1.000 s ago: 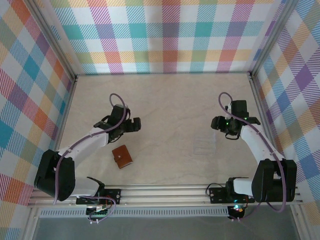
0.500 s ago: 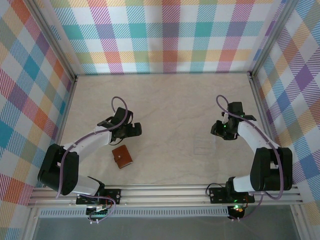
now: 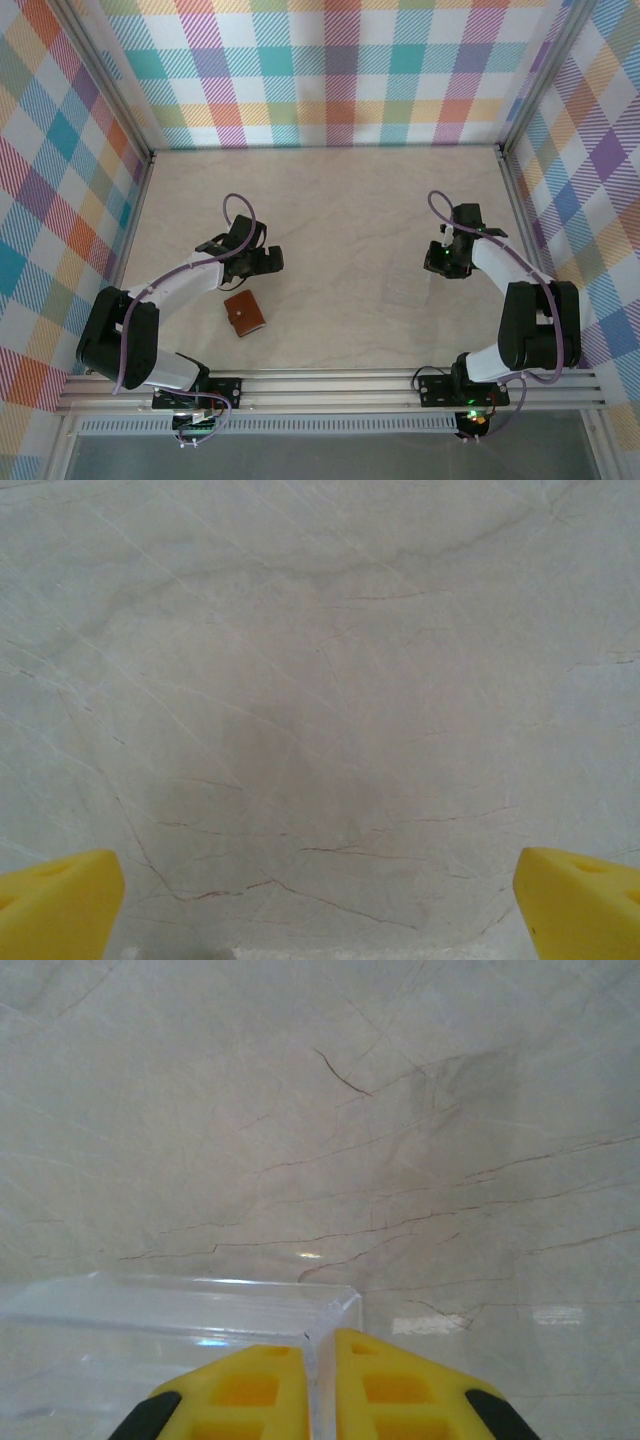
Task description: Take the credit cards out of the card holder
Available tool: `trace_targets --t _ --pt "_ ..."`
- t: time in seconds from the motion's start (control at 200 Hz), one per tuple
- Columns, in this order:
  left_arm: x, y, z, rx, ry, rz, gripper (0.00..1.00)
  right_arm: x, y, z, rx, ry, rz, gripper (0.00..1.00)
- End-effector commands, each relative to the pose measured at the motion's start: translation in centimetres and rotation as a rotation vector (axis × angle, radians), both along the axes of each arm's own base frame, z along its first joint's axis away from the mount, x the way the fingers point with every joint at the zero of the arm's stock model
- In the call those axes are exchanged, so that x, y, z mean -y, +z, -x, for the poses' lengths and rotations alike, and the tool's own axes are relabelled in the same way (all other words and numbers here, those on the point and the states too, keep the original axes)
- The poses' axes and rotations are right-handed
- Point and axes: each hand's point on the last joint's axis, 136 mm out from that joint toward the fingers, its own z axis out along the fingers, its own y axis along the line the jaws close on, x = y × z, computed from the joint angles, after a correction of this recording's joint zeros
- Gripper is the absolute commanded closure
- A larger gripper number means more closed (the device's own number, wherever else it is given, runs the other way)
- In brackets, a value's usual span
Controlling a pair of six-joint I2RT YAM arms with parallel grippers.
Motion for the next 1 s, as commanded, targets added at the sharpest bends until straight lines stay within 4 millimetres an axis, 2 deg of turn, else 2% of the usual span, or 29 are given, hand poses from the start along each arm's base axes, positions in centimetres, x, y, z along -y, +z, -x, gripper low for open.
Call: trace_targets --t 0.0,0.1,0.26,0.425,0.5,0.71,0.82,0.995 --pt "-0.5 0.1 0.8 -0.019 0.012 -0.022 0.0 -0.7 1.1 -0.2 0.015 0.036 0.029 0.89" --pt "-0.6 0.2 1.0 -0.033 0.024 -0.022 0.0 -1.6 2.2 -0.6 0.03 0.039 0.028 0.9" --pt "-0.8 0.0 1.6 -0.062 0.062 -0.014 0.0 -4.4 3.5 -1.8 0.04 0.053 0.02 0.91" --pt "-1.0 0.4 2.1 -0.038 0.094 0.027 0.0 -8.3 4.2 -4.2 0.036 0.09 0.068 0.91" --pt "-1.2 0.2 2.4 -0.073 0.104 0.015 0.0 -10.8 4.4 -5.6 0.037 0.121 0.076 0.93" --pt "-2.2 -0.1 3.8 -0.117 0.162 0.004 0.0 -16.3 3.3 -9.5 0.007 0.182 0.131 0.95" --pt "-2.1 0.1 4.4 -0.127 0.166 0.021 0.0 -18.1 2.7 -11.2 -0.001 0.194 0.151 0.95" --pt "-2.2 0.0 5.2 -0.153 0.172 0.031 0.02 -19.7 1.6 -13.2 -0.016 0.216 0.189 0.95"
